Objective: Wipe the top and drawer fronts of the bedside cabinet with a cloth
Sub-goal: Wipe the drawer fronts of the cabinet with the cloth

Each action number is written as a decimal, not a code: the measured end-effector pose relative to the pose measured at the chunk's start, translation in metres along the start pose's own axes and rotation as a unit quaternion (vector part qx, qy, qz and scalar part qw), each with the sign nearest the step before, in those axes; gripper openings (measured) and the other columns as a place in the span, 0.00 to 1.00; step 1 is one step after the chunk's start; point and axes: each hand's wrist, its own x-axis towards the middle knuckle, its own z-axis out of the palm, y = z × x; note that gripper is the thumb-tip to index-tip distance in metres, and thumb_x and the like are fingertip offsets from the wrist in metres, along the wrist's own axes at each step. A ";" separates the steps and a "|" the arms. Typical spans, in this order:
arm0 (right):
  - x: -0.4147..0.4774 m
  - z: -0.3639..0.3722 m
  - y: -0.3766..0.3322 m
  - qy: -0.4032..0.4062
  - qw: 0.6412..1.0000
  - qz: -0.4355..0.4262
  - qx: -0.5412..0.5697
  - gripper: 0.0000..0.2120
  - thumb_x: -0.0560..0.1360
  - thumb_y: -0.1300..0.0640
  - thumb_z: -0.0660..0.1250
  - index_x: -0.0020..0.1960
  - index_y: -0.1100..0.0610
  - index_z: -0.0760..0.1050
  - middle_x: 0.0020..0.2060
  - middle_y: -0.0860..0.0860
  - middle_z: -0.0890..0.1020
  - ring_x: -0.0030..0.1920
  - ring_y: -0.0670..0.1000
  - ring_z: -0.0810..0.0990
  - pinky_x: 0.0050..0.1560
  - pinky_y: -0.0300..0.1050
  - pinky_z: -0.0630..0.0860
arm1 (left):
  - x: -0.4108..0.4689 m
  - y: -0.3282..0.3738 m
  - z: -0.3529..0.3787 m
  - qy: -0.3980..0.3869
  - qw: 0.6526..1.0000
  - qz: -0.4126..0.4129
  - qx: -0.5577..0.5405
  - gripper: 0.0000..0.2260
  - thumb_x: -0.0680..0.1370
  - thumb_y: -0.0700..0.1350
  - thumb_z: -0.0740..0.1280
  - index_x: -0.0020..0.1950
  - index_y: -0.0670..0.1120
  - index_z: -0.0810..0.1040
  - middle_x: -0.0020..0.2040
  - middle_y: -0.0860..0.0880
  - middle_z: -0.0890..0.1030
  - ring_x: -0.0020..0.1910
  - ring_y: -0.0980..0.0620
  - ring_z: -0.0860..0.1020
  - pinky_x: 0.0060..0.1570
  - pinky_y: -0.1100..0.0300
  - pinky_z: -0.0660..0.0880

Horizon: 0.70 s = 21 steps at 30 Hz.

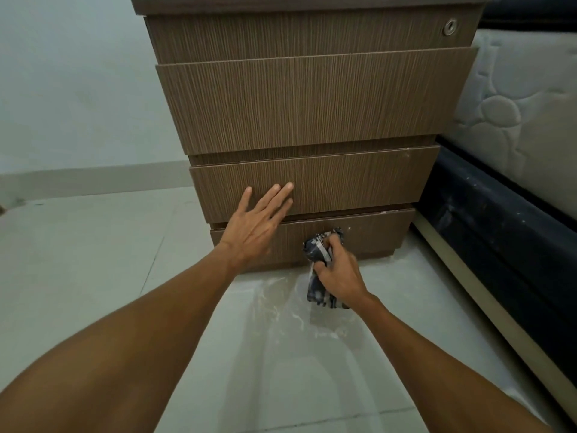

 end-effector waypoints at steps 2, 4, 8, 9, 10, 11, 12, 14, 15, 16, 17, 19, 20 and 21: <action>0.002 0.000 -0.002 0.000 1.000 -0.006 0.008 0.17 0.75 0.63 0.67 0.59 0.51 0.66 0.51 0.52 0.79 0.49 0.51 0.79 0.52 0.49 0.79 | 0.000 -0.001 0.003 -0.002 1.000 0.001 -0.001 0.41 0.75 0.46 0.66 0.79 0.45 0.43 0.78 0.45 0.33 0.79 0.46 0.40 0.74 0.36 0.48; 0.004 0.000 -0.006 0.003 1.000 -0.010 0.012 0.17 0.75 0.63 0.67 0.59 0.51 0.66 0.51 0.52 0.79 0.50 0.51 0.79 0.52 0.50 0.79 | -0.002 -0.001 0.004 -0.009 1.000 0.000 -0.003 0.41 0.76 0.45 0.66 0.79 0.46 0.43 0.78 0.46 0.32 0.79 0.46 0.39 0.74 0.36 0.47; 0.009 0.002 -0.012 0.017 1.000 -0.023 0.004 0.16 0.75 0.63 0.67 0.56 0.50 0.65 0.50 0.53 0.79 0.49 0.52 0.80 0.51 0.54 0.80 | -0.019 0.003 0.010 -0.029 0.998 -0.022 -0.046 0.39 0.75 0.45 0.68 0.79 0.44 0.48 0.80 0.44 0.38 0.79 0.45 0.44 0.74 0.37 0.51; 0.009 0.003 -0.013 0.020 0.999 -0.028 -0.002 0.16 0.75 0.62 0.67 0.55 0.49 0.65 0.50 0.53 0.79 0.49 0.53 0.79 0.51 0.54 0.81 | -0.028 0.005 0.014 -0.017 0.997 -0.042 -0.065 0.38 0.73 0.44 0.70 0.78 0.43 0.54 0.80 0.42 0.46 0.79 0.43 0.50 0.73 0.38 0.56; 0.010 0.004 -0.015 0.023 0.999 -0.035 -0.009 0.16 0.75 0.62 0.66 0.55 0.49 0.64 0.51 0.54 0.79 0.50 0.53 0.79 0.51 0.55 0.81 | -0.039 0.005 0.020 0.002 0.994 -0.074 -0.085 0.35 0.70 0.42 0.72 0.75 0.42 0.62 0.78 0.40 0.56 0.76 0.41 0.59 0.71 0.41 0.62; 0.010 0.006 -0.016 0.028 0.998 -0.046 -0.017 0.16 0.75 0.62 0.66 0.55 0.48 0.64 0.52 0.54 0.78 0.50 0.53 0.79 0.52 0.54 0.81 | -0.049 0.004 0.027 0.027 0.987 -0.117 -0.109 0.31 0.69 0.40 0.73 0.70 0.42 0.68 0.74 0.40 0.65 0.71 0.41 0.67 0.68 0.45 0.67; 0.011 0.009 -0.019 0.033 0.997 -0.061 -0.029 0.16 0.75 0.62 0.66 0.56 0.49 0.64 0.53 0.54 0.78 0.51 0.53 0.79 0.52 0.54 0.81 | -0.057 0.002 0.033 0.042 0.975 -0.167 -0.137 0.27 0.68 0.38 0.73 0.66 0.42 0.71 0.70 0.41 0.70 0.66 0.42 0.72 0.64 0.48 0.69; 0.012 0.016 -0.026 0.048 0.993 -0.093 -0.054 0.16 0.75 0.62 0.67 0.57 0.50 0.64 0.54 0.54 0.76 0.52 0.53 0.78 0.52 0.51 0.80 | -0.067 -0.006 0.041 0.043 0.945 -0.260 -0.195 0.21 0.71 0.38 0.69 0.63 0.42 0.71 0.64 0.42 0.72 0.60 0.44 0.74 0.59 0.50 0.70; 0.012 0.020 -0.031 0.055 0.991 -0.106 -0.064 0.16 0.75 0.62 0.66 0.57 0.51 0.64 0.54 0.54 0.76 0.51 0.53 0.78 0.51 0.51 0.80 | -0.069 -0.010 0.041 0.035 0.931 -0.293 -0.214 0.20 0.73 0.38 0.68 0.64 0.42 0.71 0.63 0.43 0.72 0.58 0.44 0.73 0.58 0.50 0.70; 0.014 0.025 -0.036 0.062 0.988 -0.118 -0.072 0.16 0.75 0.62 0.66 0.57 0.51 0.65 0.53 0.54 0.76 0.50 0.54 0.78 0.49 0.51 0.80 | -0.069 -0.014 0.042 0.026 0.922 -0.314 -0.225 0.20 0.74 0.39 0.68 0.65 0.43 0.70 0.63 0.43 0.72 0.58 0.45 0.73 0.58 0.50 0.70; 0.015 0.030 -0.042 0.067 0.986 -0.129 -0.080 0.15 0.75 0.61 0.66 0.58 0.52 0.65 0.52 0.54 0.75 0.49 0.54 0.78 0.48 0.52 0.80 | -0.068 -0.018 0.044 0.015 0.917 -0.325 -0.231 0.21 0.74 0.40 0.68 0.67 0.44 0.69 0.63 0.44 0.72 0.58 0.44 0.74 0.57 0.50 0.71; 0.017 0.041 -0.052 0.071 0.982 -0.144 -0.095 0.15 0.75 0.61 0.66 0.58 0.52 0.66 0.51 0.54 0.75 0.46 0.54 0.78 0.45 0.53 0.80 | -0.067 -0.023 0.046 -0.005 0.914 -0.328 -0.240 0.22 0.75 0.41 0.68 0.68 0.45 0.69 0.64 0.44 0.72 0.57 0.44 0.75 0.55 0.49 0.73; 0.018 0.046 -0.057 0.070 0.982 -0.145 -0.099 0.15 0.75 0.60 0.66 0.58 0.52 0.66 0.51 0.54 0.75 0.46 0.54 0.78 0.45 0.53 0.80 | -0.067 -0.024 0.047 -0.009 0.914 -0.327 -0.241 0.21 0.75 0.42 0.68 0.67 0.45 0.69 0.64 0.44 0.72 0.56 0.44 0.75 0.54 0.49 0.73; 0.019 0.050 -0.060 0.069 0.982 -0.146 -0.101 0.15 0.75 0.60 0.66 0.58 0.52 0.65 0.51 0.54 0.75 0.45 0.54 0.78 0.44 0.52 0.80 | -0.067 -0.024 0.048 -0.012 0.914 -0.326 -0.241 0.21 0.75 0.42 0.69 0.67 0.45 0.70 0.64 0.44 0.72 0.56 0.44 0.75 0.53 0.49 0.74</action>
